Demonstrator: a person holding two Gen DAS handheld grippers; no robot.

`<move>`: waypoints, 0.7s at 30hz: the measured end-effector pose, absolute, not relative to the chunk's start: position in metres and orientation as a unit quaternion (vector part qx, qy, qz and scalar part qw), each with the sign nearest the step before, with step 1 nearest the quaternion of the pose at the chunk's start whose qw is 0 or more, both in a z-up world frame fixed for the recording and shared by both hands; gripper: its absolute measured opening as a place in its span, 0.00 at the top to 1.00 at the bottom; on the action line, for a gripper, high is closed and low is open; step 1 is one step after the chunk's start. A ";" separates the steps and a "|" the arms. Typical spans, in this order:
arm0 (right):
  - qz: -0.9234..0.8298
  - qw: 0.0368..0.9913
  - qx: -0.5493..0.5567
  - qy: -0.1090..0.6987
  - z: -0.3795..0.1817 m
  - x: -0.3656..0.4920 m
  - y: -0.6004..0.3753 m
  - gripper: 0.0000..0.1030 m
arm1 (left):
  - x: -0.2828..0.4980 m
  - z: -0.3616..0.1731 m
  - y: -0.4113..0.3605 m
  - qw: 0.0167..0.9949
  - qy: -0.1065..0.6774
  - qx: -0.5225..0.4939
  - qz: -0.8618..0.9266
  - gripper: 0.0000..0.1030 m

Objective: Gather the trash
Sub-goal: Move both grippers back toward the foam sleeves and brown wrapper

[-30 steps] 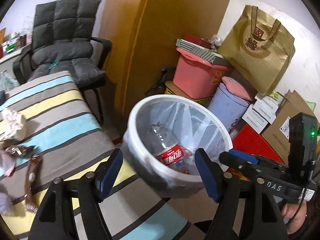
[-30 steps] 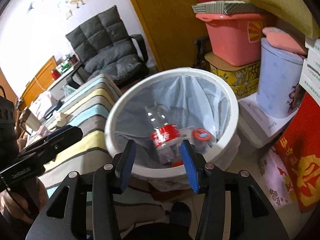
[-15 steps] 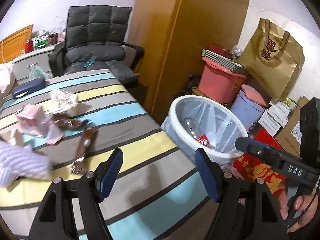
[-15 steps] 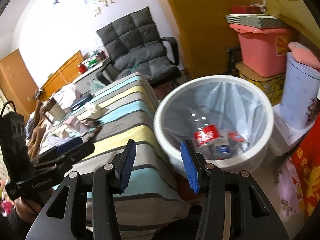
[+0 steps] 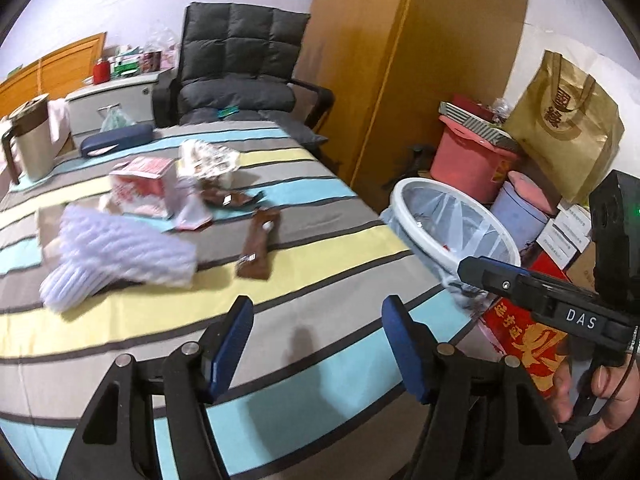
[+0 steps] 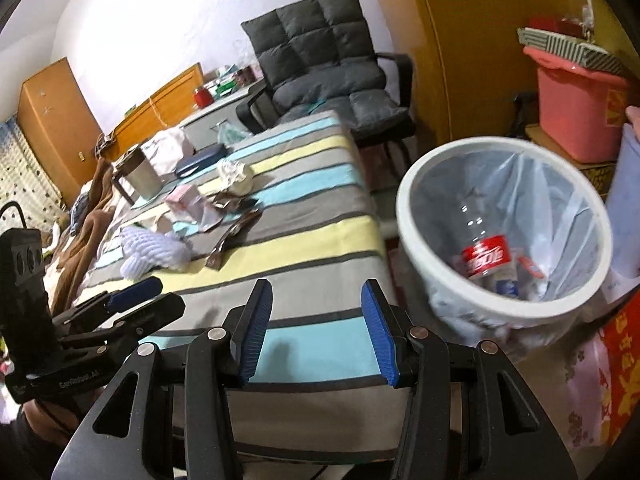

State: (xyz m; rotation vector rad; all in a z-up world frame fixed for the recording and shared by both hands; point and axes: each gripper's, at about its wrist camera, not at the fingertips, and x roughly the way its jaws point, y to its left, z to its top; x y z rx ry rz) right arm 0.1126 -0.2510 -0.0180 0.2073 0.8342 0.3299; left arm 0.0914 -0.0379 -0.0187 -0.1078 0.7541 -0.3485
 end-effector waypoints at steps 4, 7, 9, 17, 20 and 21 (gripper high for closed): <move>0.169 0.886 0.094 0.420 -0.023 0.110 -0.239 0.53 | 0.085 -0.022 -0.022 0.915 0.369 -0.064 -0.150 0.33; 0.177 0.884 0.091 0.423 -0.023 0.108 -0.232 0.53 | 0.080 -0.025 -0.010 0.915 0.373 -0.072 -0.132 0.33; 0.181 0.884 0.086 0.422 -0.021 0.107 -0.226 0.53 | 0.078 -0.026 -0.001 0.916 0.374 -0.079 -0.120 0.33; 0.195 0.882 0.079 0.421 -0.020 0.114 -0.209 0.53 | 0.077 -0.025 0.025 0.919 0.371 -0.097 -0.093 0.33; 0.196 0.881 0.078 0.423 -0.021 0.117 -0.204 0.53 | 0.079 -0.024 0.032 0.921 0.367 -0.102 -0.085 0.33; 0.196 0.881 0.078 0.423 -0.022 0.118 -0.202 0.54 | 0.080 -0.023 0.033 0.921 0.366 -0.103 -0.083 0.33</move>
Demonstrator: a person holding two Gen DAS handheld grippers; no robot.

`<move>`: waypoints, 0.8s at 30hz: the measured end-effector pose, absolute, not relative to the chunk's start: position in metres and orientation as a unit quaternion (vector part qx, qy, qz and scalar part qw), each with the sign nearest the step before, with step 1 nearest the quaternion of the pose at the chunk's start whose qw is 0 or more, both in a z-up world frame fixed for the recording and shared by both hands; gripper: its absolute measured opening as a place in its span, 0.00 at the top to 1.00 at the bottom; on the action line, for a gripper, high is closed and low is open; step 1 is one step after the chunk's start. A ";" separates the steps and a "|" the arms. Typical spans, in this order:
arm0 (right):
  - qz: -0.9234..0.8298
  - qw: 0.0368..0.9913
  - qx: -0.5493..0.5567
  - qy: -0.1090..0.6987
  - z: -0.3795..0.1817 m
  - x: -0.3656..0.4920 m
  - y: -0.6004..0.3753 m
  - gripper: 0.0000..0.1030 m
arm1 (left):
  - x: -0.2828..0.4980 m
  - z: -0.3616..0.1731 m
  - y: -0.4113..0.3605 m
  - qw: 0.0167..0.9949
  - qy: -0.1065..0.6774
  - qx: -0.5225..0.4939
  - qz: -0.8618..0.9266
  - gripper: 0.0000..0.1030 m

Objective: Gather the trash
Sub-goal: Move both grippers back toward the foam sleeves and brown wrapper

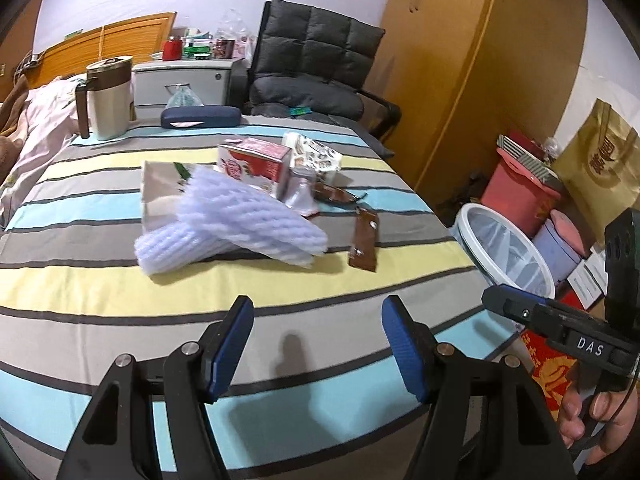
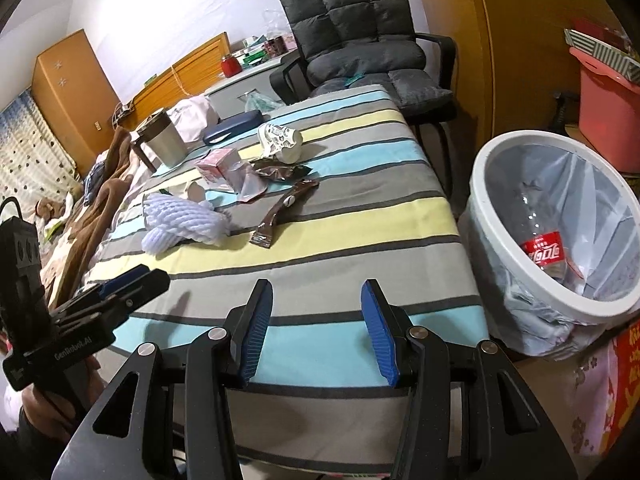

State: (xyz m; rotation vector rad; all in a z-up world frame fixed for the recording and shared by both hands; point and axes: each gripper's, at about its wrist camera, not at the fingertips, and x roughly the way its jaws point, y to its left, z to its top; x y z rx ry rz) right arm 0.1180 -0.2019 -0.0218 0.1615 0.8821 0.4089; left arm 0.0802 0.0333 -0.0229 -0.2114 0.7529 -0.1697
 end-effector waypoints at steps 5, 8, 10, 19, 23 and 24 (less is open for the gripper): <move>0.197 0.878 0.078 0.429 -0.026 0.126 -0.194 0.57 | 0.088 -0.018 0.046 0.925 0.358 -0.110 -0.068 0.33; 0.199 0.877 0.076 0.431 -0.027 0.133 -0.188 0.58 | 0.091 -0.015 0.055 0.926 0.352 -0.119 -0.060 0.33; 0.201 0.875 0.076 0.433 -0.028 0.137 -0.184 0.59 | 0.093 -0.014 0.060 0.927 0.348 -0.125 -0.056 0.33; 0.208 0.868 0.076 0.445 -0.036 0.169 -0.155 0.60 | 0.100 -0.018 0.075 0.924 0.349 -0.147 -0.054 0.33; 0.206 0.866 0.069 0.450 -0.041 0.179 -0.144 0.60 | 0.104 -0.020 0.081 0.923 0.348 -0.155 -0.055 0.33; 0.205 0.865 0.068 0.453 -0.044 0.182 -0.141 0.60 | 0.105 -0.020 0.081 0.922 0.349 -0.157 -0.054 0.33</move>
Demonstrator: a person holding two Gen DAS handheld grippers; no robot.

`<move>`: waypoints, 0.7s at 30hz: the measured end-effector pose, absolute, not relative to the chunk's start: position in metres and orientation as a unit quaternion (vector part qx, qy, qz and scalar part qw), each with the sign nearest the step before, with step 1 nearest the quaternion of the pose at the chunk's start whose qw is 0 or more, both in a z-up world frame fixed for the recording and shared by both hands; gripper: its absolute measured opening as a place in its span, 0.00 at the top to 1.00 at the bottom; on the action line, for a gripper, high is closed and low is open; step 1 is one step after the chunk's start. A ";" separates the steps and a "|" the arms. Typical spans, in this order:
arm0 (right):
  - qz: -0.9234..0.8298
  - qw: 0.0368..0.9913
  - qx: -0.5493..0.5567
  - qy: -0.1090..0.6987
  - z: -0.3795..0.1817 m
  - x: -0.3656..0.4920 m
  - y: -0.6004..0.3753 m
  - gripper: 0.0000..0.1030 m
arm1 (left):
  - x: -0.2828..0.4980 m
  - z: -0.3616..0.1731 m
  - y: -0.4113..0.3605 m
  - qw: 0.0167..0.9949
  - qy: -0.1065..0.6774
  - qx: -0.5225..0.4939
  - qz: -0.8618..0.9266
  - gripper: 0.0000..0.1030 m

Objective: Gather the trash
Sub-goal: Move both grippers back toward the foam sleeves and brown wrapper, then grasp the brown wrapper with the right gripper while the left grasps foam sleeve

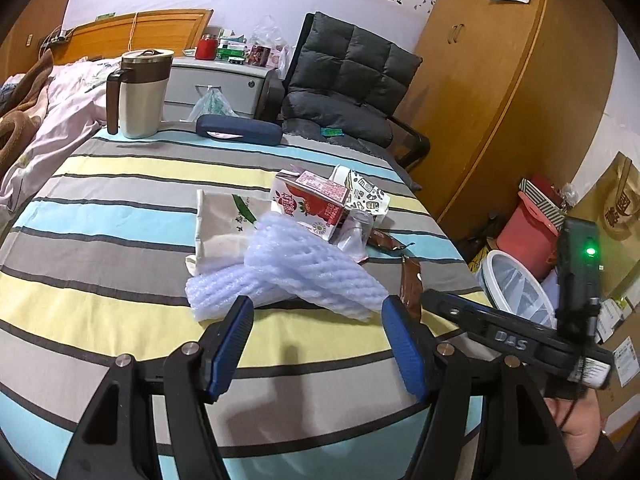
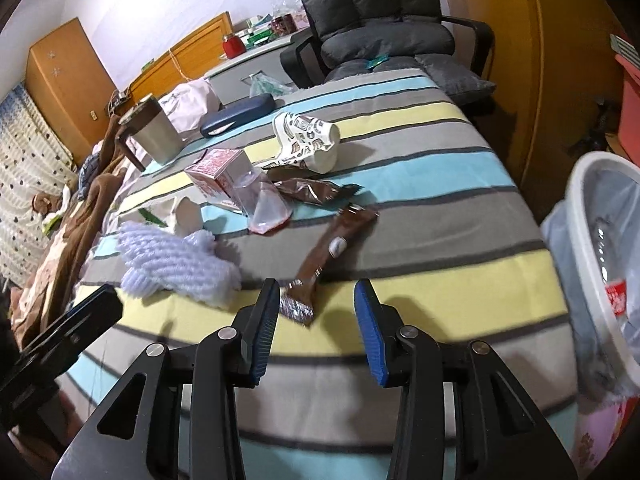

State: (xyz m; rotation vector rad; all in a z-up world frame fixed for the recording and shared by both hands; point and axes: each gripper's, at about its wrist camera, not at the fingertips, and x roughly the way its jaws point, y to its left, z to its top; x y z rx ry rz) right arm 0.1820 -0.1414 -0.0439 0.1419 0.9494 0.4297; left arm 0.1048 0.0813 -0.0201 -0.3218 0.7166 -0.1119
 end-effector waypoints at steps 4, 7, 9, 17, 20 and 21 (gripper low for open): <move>0.198 0.867 0.062 0.454 -0.048 0.189 -0.138 0.60 | 0.112 -0.023 0.080 0.918 0.357 -0.161 -0.061 0.33; 0.186 0.871 0.049 0.451 -0.047 0.190 -0.139 0.68 | 0.117 -0.025 0.079 0.916 0.360 -0.165 -0.064 0.33; 0.184 0.872 0.049 0.451 -0.047 0.190 -0.145 0.79 | 0.123 -0.027 0.078 0.913 0.364 -0.172 -0.065 0.33; 0.188 0.870 0.065 0.452 -0.046 0.180 -0.168 0.83 | 0.144 -0.032 0.078 0.902 0.375 -0.208 -0.045 0.33; 0.189 0.869 0.070 0.452 -0.047 0.178 -0.173 0.83 | 0.153 -0.035 0.077 0.897 0.379 -0.223 -0.036 0.33; 0.190 0.869 0.072 0.452 -0.047 0.177 -0.174 0.83 | 0.155 -0.036 0.076 0.896 0.382 -0.224 -0.034 0.33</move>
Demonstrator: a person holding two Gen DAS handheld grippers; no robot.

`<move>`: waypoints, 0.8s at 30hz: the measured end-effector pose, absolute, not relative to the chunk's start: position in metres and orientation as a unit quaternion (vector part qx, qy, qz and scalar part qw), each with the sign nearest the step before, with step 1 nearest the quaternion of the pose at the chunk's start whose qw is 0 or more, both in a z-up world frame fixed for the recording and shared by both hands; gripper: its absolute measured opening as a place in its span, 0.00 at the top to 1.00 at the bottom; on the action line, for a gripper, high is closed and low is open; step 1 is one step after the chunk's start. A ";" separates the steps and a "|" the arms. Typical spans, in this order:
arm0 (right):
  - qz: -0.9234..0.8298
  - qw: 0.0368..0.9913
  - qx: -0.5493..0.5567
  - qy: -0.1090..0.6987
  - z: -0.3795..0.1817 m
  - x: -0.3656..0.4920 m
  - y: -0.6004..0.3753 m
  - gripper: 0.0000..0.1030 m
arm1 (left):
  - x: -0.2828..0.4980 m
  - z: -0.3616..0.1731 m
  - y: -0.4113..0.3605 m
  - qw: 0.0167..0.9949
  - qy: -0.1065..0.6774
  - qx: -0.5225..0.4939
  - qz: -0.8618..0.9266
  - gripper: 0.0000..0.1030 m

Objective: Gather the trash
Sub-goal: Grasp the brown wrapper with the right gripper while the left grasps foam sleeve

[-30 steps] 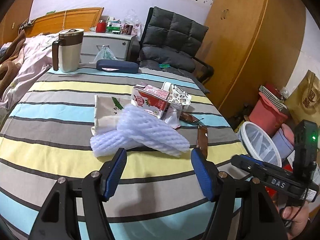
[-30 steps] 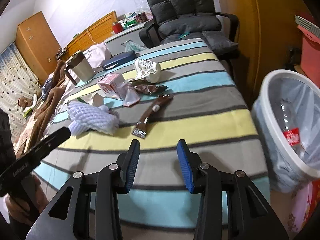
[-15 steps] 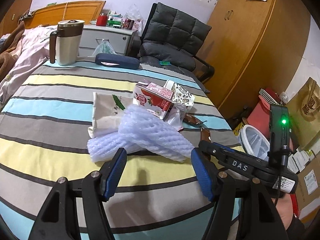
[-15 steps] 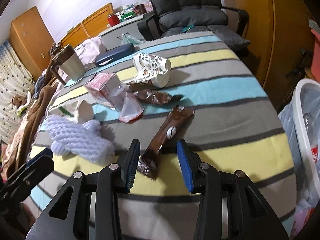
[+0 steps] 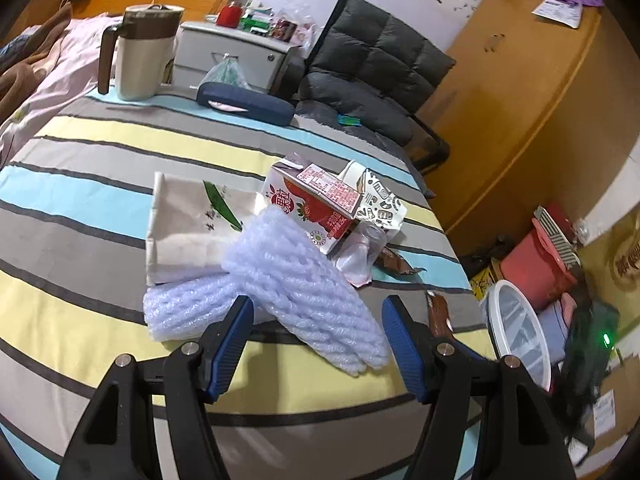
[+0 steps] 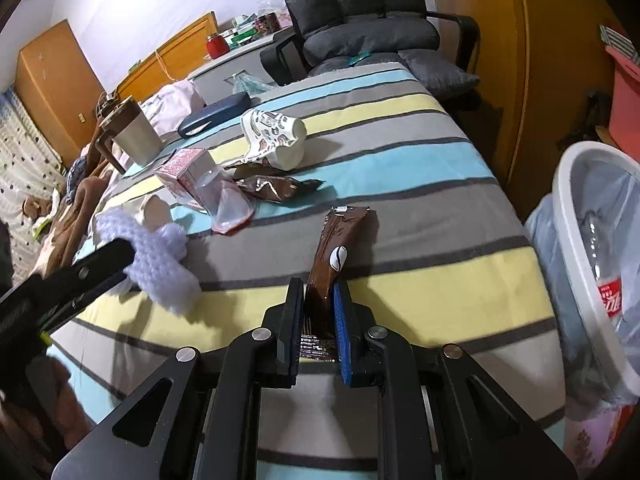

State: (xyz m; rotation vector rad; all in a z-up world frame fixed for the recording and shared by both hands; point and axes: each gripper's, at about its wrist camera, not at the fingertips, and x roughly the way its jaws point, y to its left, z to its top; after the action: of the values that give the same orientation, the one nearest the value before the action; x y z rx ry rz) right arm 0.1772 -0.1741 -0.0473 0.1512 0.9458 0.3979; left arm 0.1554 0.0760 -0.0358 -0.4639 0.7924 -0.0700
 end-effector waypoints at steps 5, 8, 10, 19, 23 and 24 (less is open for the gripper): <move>0.192 0.869 0.077 0.450 -0.045 0.174 -0.181 0.83 | 0.171 -0.043 0.063 0.892 0.394 -0.219 -0.037 0.33; 0.190 0.870 0.077 0.448 -0.044 0.173 -0.186 0.83 | 0.178 -0.049 0.056 0.890 0.405 -0.209 -0.038 0.46; 0.190 0.871 0.077 0.447 -0.044 0.172 -0.188 0.83 | 0.180 -0.054 0.053 0.885 0.417 -0.204 -0.043 0.60; 0.218 0.869 0.050 0.442 -0.037 0.159 -0.188 0.83 | 0.150 -0.031 0.038 0.901 0.407 -0.122 -0.087 0.68; 0.226 0.864 0.022 0.449 -0.037 0.150 -0.187 0.83 | 0.130 -0.026 0.033 0.895 0.428 -0.066 -0.105 0.68; 0.228 0.863 0.015 0.451 -0.038 0.147 -0.187 0.83 | 0.126 -0.026 0.032 0.893 0.433 -0.056 -0.110 0.68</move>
State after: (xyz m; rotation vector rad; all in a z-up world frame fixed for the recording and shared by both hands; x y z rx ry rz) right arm 0.1472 -0.1868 -0.0383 0.0314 0.9457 0.4777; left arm 0.1264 0.0318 -0.0258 -0.1157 0.8993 -0.2290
